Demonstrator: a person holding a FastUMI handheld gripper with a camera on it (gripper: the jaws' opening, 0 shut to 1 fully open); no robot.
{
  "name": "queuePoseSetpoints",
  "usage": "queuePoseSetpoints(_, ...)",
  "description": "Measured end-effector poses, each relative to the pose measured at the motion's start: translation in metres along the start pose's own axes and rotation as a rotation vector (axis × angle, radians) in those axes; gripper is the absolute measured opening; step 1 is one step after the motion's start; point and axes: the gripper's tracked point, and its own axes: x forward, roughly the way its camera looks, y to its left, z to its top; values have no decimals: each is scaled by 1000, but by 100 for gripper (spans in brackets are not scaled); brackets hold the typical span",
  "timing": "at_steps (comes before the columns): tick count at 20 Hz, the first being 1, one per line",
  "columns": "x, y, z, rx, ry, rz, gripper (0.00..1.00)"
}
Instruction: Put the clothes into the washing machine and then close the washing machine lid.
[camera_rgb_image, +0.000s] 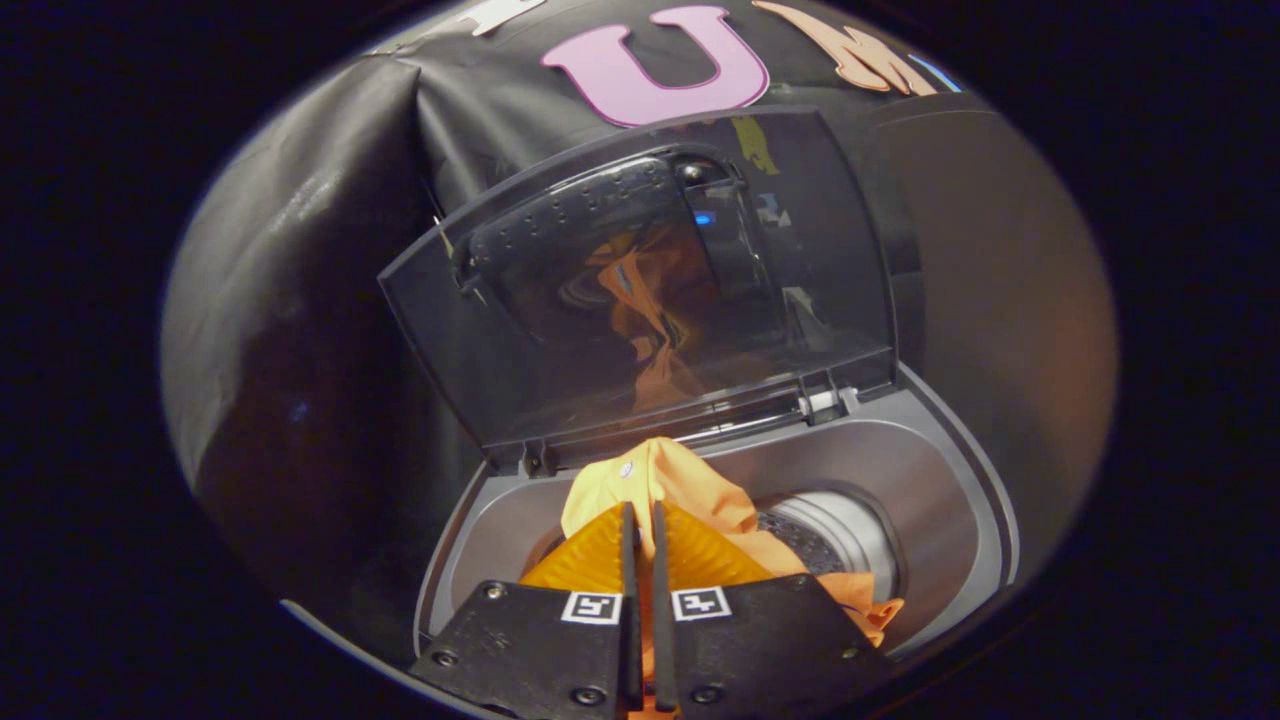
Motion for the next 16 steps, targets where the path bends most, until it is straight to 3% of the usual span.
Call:
queuePoseSetpoints(5, 0, -6, -12, 0, 47, -33, 17)
queuePoseSetpoints(10, -26, -7, 1, 17, 30, -37, 57)
queuePoseSetpoints(15, -53, 0, 20, -80, 1, -47, 97)
queuePoseSetpoints(16, -58, 1, 27, -103, -12, -56, 97)
